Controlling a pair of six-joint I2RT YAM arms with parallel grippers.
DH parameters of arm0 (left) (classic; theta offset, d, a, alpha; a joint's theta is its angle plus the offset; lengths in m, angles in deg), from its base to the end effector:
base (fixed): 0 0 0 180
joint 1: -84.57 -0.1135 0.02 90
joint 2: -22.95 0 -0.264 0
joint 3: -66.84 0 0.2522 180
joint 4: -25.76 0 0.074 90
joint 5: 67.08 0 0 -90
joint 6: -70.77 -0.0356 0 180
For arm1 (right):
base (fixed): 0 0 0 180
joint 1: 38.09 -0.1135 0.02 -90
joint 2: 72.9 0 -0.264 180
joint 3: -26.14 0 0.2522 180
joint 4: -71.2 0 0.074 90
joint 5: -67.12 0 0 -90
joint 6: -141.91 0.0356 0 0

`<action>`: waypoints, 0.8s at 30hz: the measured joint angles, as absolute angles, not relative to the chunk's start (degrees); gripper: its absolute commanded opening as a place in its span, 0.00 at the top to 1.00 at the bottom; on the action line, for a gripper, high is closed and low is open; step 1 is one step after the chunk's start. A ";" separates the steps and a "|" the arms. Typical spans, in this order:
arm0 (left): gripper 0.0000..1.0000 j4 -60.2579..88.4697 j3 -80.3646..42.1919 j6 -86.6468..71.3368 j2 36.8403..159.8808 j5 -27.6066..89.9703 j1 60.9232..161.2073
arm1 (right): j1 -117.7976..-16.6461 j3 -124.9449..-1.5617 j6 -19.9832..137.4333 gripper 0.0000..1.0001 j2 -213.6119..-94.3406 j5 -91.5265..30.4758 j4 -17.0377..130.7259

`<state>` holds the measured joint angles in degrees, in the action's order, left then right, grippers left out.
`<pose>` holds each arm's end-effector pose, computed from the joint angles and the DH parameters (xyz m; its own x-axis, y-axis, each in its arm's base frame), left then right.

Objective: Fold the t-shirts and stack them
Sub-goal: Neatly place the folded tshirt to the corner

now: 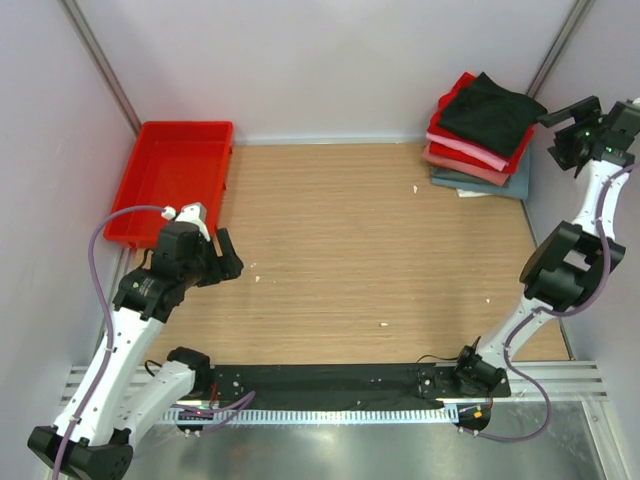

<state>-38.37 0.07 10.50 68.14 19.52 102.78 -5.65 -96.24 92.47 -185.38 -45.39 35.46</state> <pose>0.1424 -0.0446 0.3195 -0.6919 -0.2935 -0.6596 -0.0837 0.9401 -0.3305 0.4002 -0.2382 0.3542 -0.1463 0.8048 -0.5753 0.3947 0.5807 0.7120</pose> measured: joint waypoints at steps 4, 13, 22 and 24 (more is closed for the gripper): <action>0.24 -38.37 0.07 10.50 68.06 19.52 102.78 | -3.86 -88.22 95.15 0.11 -176.77 -43.51 37.87; 0.24 -38.37 0.07 10.50 67.88 19.52 102.78 | -4.27 -98.40 99.35 0.62 -180.31 -48.71 47.07; 0.24 -38.37 0.07 10.50 67.49 19.50 102.78 | -8.66 -121.68 102.76 0.77 -202.23 -57.60 57.69; 0.24 -38.37 0.07 10.50 67.47 19.48 102.78 | -9.28 -122.12 102.72 0.78 -204.97 -58.24 58.98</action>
<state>-38.37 0.07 10.50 67.47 19.48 102.78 -9.28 -122.12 102.72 -204.97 -58.24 58.98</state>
